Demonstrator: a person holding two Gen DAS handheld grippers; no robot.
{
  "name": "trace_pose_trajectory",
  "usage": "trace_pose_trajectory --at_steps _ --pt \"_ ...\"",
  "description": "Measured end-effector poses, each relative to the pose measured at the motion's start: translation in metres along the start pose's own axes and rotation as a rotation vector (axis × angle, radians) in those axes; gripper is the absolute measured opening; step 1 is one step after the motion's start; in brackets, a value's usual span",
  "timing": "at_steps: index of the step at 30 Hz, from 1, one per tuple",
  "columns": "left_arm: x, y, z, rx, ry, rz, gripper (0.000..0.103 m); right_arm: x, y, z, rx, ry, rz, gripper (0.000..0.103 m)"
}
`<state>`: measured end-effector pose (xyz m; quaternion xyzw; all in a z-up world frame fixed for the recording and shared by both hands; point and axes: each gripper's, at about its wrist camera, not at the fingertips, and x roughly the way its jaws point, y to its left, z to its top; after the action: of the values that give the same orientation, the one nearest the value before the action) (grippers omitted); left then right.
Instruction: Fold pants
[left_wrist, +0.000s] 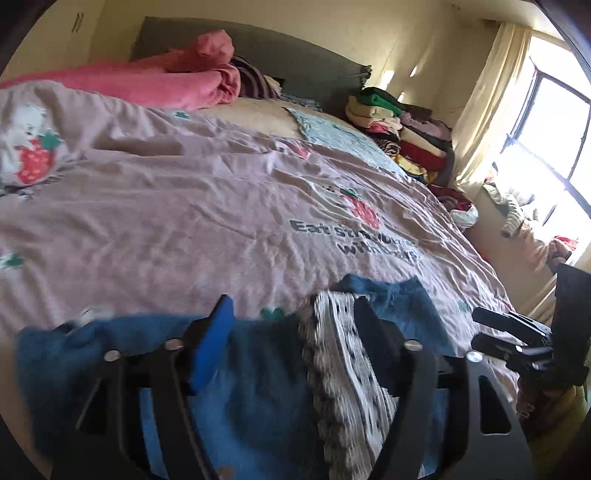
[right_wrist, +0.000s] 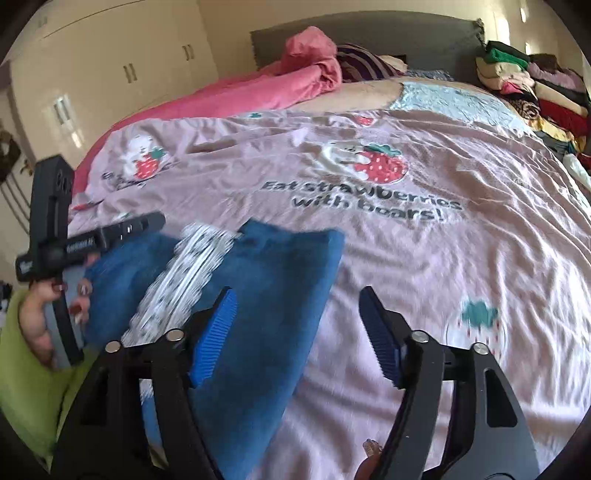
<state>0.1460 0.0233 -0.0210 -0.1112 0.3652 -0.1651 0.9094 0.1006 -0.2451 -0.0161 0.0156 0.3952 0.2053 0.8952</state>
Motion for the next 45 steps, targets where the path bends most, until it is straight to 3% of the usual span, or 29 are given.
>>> trace_pose_trajectory --at_steps 4,8,14,15,17,19,20,24,25,27,30,31,38,41,45 --pt "-0.028 -0.011 -0.014 0.02 0.047 0.01 0.078 -0.01 0.007 -0.017 -0.011 0.022 0.001 0.07" --pt "-0.045 -0.018 -0.033 0.006 0.088 -0.042 0.078 -0.017 0.014 -0.031 -0.021 0.041 0.011 0.071" --pt "-0.057 -0.03 -0.061 0.016 0.134 -0.028 0.075 -0.025 0.031 -0.049 -0.079 0.042 0.026 0.071" --pt "-0.059 -0.033 -0.065 0.021 0.136 -0.027 0.072 -0.025 0.037 -0.051 -0.1 0.041 0.032 0.071" --pt "-0.061 -0.045 -0.071 0.06 0.144 -0.013 0.044 -0.024 0.045 -0.055 -0.133 0.051 0.044 0.069" --pt "-0.06 -0.057 -0.076 0.108 0.158 -0.013 0.031 -0.021 0.057 -0.058 -0.171 0.066 0.086 0.051" --pt "-0.055 -0.065 -0.08 0.144 0.179 -0.01 0.028 -0.019 0.064 -0.059 -0.194 0.077 0.108 0.048" --pt "-0.033 -0.079 -0.099 0.213 0.274 0.013 0.028 -0.009 0.078 -0.068 -0.253 0.104 0.115 0.046" --pt "-0.023 -0.08 -0.106 0.254 0.311 0.054 0.029 -0.005 0.079 -0.071 -0.265 0.122 0.097 0.046" --pt "-0.014 -0.072 -0.112 0.253 0.339 0.062 0.031 0.002 0.076 -0.076 -0.275 0.168 0.047 0.043" --pt "-0.016 -0.057 -0.108 0.189 0.345 0.033 0.032 0.005 0.061 -0.083 -0.235 0.195 0.021 0.041" --pt "-0.015 -0.054 -0.108 0.185 0.346 0.039 0.041 0.005 0.058 -0.084 -0.222 0.194 0.027 0.041" --pt "-0.019 -0.054 -0.109 0.171 0.334 0.033 0.042 0.005 0.057 -0.085 -0.207 0.192 0.027 0.041" --pt "-0.028 -0.058 -0.105 0.18 0.312 0.04 0.047 -0.007 0.054 -0.08 -0.18 0.157 0.05 0.042" --pt "-0.038 -0.059 -0.098 0.185 0.28 0.036 0.048 -0.018 0.052 -0.073 -0.163 0.122 0.053 0.052"
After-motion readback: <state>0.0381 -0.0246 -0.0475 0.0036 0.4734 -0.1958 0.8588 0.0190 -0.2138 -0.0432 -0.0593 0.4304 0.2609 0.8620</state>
